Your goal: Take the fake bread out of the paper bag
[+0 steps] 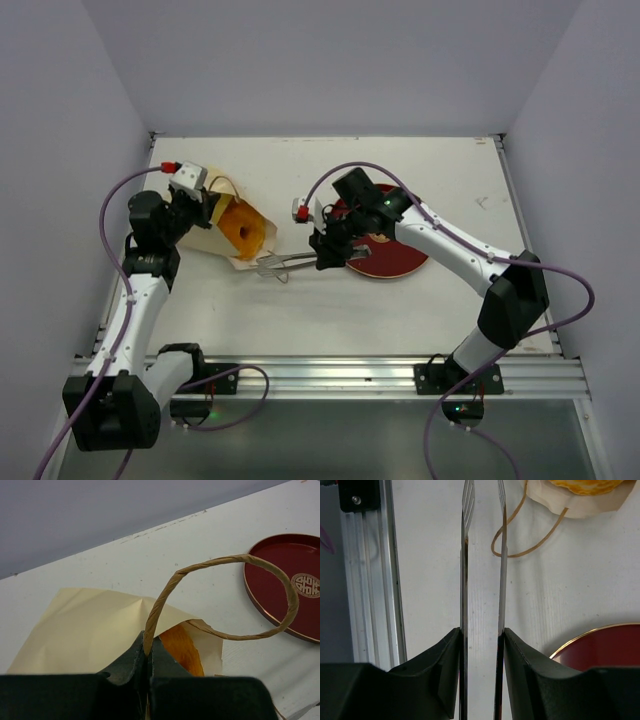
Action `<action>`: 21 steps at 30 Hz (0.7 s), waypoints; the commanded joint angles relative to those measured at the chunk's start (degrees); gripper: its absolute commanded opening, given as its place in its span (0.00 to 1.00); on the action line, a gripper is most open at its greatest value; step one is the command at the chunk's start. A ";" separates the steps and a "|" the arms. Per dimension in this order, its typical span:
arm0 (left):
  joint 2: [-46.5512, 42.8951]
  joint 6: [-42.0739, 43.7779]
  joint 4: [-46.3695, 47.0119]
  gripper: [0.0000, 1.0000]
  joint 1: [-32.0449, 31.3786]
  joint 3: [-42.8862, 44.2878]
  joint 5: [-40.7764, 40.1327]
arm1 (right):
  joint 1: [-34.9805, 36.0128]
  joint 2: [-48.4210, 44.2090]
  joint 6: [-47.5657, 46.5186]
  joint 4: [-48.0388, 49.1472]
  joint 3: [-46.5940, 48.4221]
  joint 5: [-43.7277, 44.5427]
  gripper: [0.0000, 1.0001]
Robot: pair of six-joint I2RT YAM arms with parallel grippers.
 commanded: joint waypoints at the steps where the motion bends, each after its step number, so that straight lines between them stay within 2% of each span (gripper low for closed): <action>1: -1.86 -2.40 2.89 0.00 0.36 -0.32 1.95 | -0.18 -2.61 -2.26 5.04 0.87 2.57 0.41; 5: -3.00 -3.02 2.19 0.00 0.36 -0.75 2.66 | -0.18 -2.01 -7.36 5.94 1.21 6.72 0.42; 13: -6.87 -1.35 -1.59 0.00 0.36 -4.00 0.81 | -0.10 -1.03 -6.67 7.86 3.32 8.57 0.42; 21: -7.58 -2.75 -1.68 0.00 0.36 -6.99 1.34 | 0.69 1.16 1.32 10.49 2.62 9.37 0.41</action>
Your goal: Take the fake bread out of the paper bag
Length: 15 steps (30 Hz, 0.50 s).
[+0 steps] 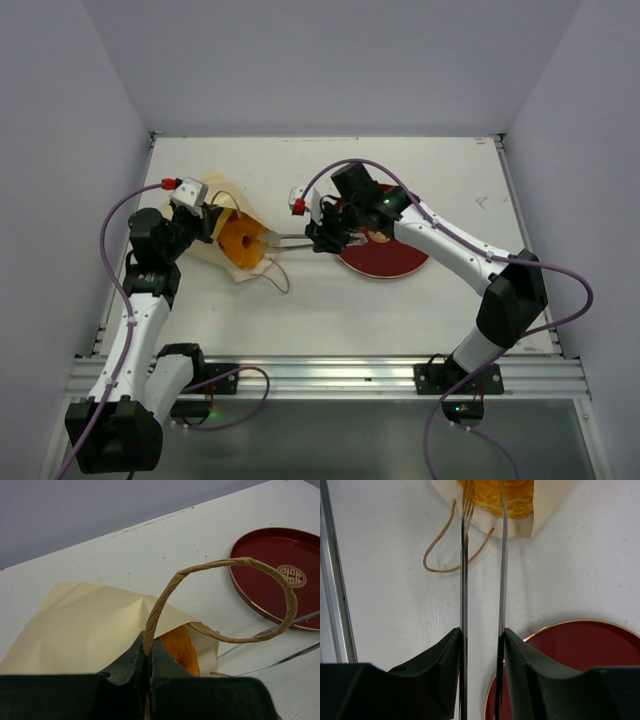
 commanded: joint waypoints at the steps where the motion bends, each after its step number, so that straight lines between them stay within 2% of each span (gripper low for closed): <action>1: -0.19 -1.86 -0.44 0.00 0.36 -1.75 0.05 | 0.61 1.23 7.48 4.53 1.48 0.45 0.41; 9: -0.98 -2.65 -0.35 0.00 0.27 -3.60 0.75 | 0.70 1.42 25.15 9.18 -2.73 -6.49 0.39; 15: -2.12 -2.83 -0.44 0.00 0.27 -5.97 0.75 | 0.87 -2.28 32.11 13.40 -6.68 -8.17 0.39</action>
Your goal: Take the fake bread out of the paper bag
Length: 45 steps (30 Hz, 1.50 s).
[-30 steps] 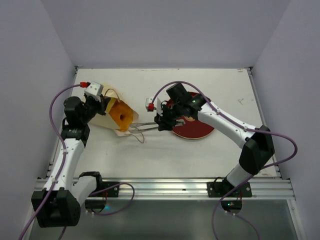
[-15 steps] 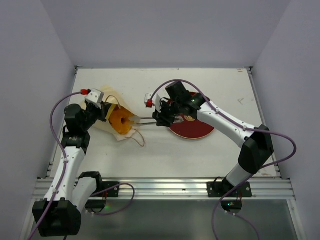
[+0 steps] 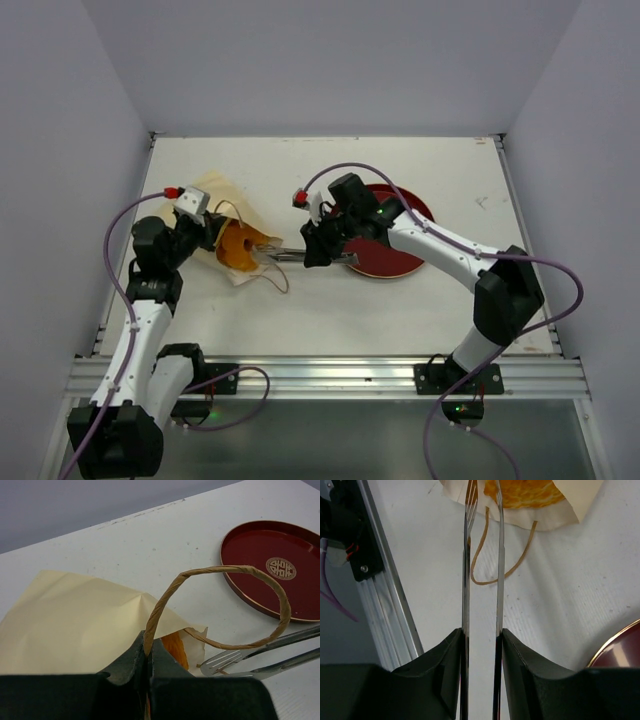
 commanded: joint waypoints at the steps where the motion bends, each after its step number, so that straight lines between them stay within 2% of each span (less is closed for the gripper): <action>1: -0.55 -1.54 -1.73 0.01 0.27 -2.54 -0.78 | 0.52 -4.64 10.12 6.09 -1.55 -2.86 0.39; 4: -0.99 -1.63 -1.64 0.02 0.18 -3.95 -0.60 | 1.40 -5.09 12.60 6.62 -2.52 -1.63 0.39; 14: -3.10 -1.63 -1.64 0.06 0.27 -6.76 -0.34 | 8.86 -7.45 15.51 8.38 -4.81 12.77 0.40; 20: -3.89 -1.63 -1.64 0.07 0.09 -7.81 0.54 | 9.66 -9.39 15.77 9.35 -5.69 15.33 0.43; 27: -2.58 -10.49 -2.17 0.03 -0.26 -7.20 2.91 | 10.54 -9.92 13.58 7.50 -5.34 20.78 0.43; 34: -3.19 -18.93 0.03 0.00 -0.35 -7.73 2.57 | 11.33 -9.57 13.49 6.18 -5.42 21.58 0.44; 45: -4.15 -19.12 -1.46 0.00 -0.43 -7.99 3.71 | 15.20 -7.20 14.28 5.65 -4.28 23.33 0.50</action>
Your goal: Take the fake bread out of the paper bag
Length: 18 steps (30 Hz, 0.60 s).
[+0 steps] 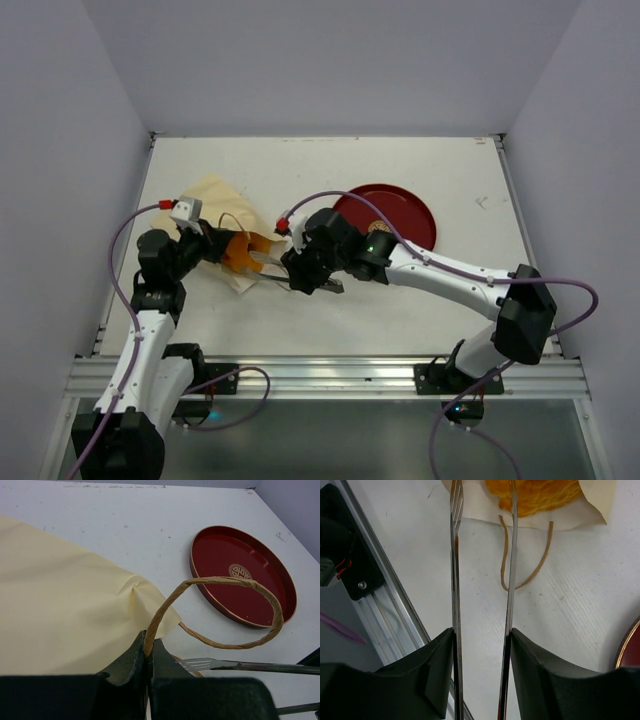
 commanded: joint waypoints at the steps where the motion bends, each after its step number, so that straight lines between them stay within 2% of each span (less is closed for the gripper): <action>1: -1.05 -2.40 -2.88 0.00 -0.33 -1.32 1.89 | 0.90 0.72 0.51 0.69 1.84 1.68 0.51; 7: -1.49 -1.60 -3.32 0.00 -0.33 -2.03 2.16 | 1.17 2.12 2.09 0.69 2.80 2.03 0.54; 18: -1.84 -1.43 -3.15 0.00 -0.33 -2.38 2.68 | 1.35 5.03 5.08 1.83 4.47 0.79 0.53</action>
